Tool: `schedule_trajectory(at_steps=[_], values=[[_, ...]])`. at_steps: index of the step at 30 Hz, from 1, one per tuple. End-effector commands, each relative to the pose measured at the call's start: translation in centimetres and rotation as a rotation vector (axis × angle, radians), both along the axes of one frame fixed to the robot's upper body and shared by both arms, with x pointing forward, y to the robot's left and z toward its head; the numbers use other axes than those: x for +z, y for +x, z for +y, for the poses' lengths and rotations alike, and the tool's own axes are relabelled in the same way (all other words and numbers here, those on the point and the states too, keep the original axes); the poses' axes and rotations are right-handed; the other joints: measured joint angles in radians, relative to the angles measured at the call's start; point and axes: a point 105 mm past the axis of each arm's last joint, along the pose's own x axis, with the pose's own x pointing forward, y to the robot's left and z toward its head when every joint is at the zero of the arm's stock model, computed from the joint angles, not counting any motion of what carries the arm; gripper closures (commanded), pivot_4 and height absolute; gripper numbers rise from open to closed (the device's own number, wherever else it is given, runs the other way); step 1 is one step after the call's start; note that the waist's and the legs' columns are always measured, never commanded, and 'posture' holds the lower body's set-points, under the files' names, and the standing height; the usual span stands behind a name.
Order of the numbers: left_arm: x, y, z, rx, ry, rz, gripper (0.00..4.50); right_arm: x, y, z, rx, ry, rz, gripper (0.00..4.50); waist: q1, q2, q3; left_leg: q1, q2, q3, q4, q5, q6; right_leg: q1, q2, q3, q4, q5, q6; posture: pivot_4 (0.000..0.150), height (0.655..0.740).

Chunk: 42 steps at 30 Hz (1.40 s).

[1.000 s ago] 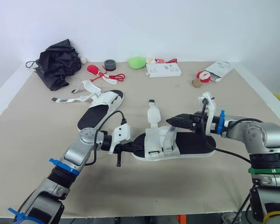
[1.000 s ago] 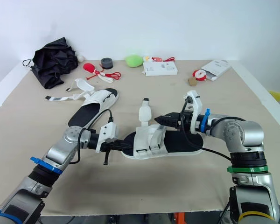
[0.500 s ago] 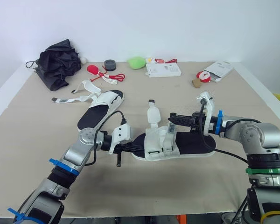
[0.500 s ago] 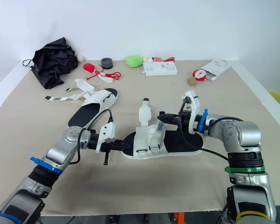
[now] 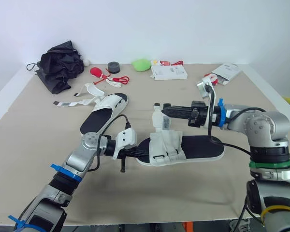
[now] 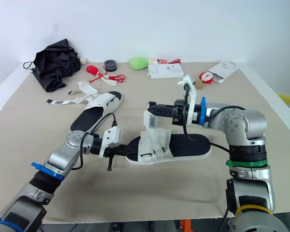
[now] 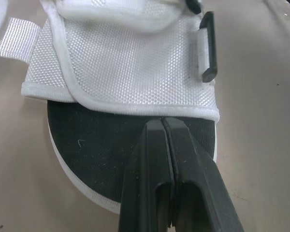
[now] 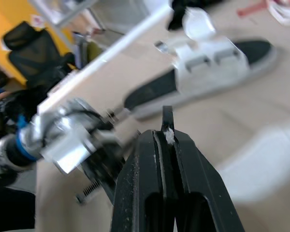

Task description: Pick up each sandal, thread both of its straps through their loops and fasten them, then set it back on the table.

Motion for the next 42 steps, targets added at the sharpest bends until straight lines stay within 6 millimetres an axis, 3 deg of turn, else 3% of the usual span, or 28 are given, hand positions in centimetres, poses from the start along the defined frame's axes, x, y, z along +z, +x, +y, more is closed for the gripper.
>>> schedule_trajectory(at_steps=[1,4,8,11,17,20,27,32,41,42], values=[[-3.8,-0.5,1.1,0.045,0.116,0.110,4.50,-1.2,1.3,-0.3,-0.051,-0.078,-0.023,4.48,0.000,0.000,0.000,0.000,0.000,0.000,0.000,0.000,0.000,0.000,0.000,0.000,0.000,0.000,0.000,0.150,0.7400],[-3.8,-0.5,1.1,0.046,0.117,0.110,4.50,-4.2,2.7,-0.9,-0.132,-0.214,-0.004,4.48,0.000,0.000,0.000,-0.001,0.000,0.000,0.000,0.000,0.000,-0.001,-0.001,0.000,0.000,0.001,-0.002,0.150,0.7400],[-3.8,-0.4,1.3,0.051,0.118,0.108,4.50,-4.9,3.2,-1.6,-0.151,-0.215,0.002,4.48,0.000,0.000,0.000,-0.002,0.000,0.000,0.000,0.000,0.000,-0.002,-0.001,0.000,0.000,0.002,-0.004,0.150,0.7400],[-3.8,-0.4,1.5,0.056,0.121,0.107,4.50,-4.2,3.3,-2.1,-0.160,-0.185,-0.008,4.48,0.000,0.000,0.000,-0.002,0.000,0.000,0.000,0.000,0.000,-0.002,-0.001,0.000,0.000,0.002,-0.004,0.150,0.7400],[-3.8,-0.4,1.7,0.058,0.126,0.107,4.50,0.6,2.3,-2.5,-0.098,-0.030,-0.078,4.48,0.000,0.001,0.000,-0.002,0.000,0.000,0.000,0.000,0.000,-0.002,-0.001,0.000,0.000,0.001,-0.002,0.150,0.7400],[-3.8,-0.4,1.6,0.054,0.127,0.107,4.50,1.7,2.0,-2.2,-0.076,0.002,-0.102,4.48,-0.001,0.001,0.000,-0.002,0.000,0.000,0.000,0.000,0.000,-0.002,0.000,0.000,0.000,0.001,-0.003,0.150,0.7400],[-3.8,-0.4,1.5,0.046,0.128,0.107,4.50,-1.7,3.6,-2.6,-0.170,-0.087,-0.042,4.48,-0.002,0.001,0.000,-0.002,0.000,0.000,0.000,0.001,0.001,-0.002,-0.001,0.000,0.000,0.002,-0.002,0.150,0.7400],[-3.8,-0.4,1.6,0.047,0.131,0.107,4.50,-4.9,4.9,-3.9,-0.257,-0.147,0.020,4.48,-0.002,0.001,0.000,-0.002,0.000,0.000,0.000,0.001,0.001,-0.002,-0.001,0.000,0.000,0.003,-0.004,0.150,0.7400],[-3.7,-0.5,1.9,0.057,0.133,0.105,4.50,-8.7,6.1,-6.0,-0.349,-0.233,0.116,4.48,-0.003,0.001,0.000,-0.001,0.000,0.001,0.000,0.001,0.002,-0.001,0.000,0.000,0.000,0.003,-0.003,0.150,0.7400],[-3.7,-0.5,1.9,0.057,0.133,0.105,4.50,-9.1,6.1,-5.9,-0.352,-0.244,0.127,3.71,-0.003,0.001,0.000,-0.001,0.000,0.001,0.000,0.001,0.002,-0.001,0.000,0.000,0.000,0.003,-0.003,0.150,0.7400]])
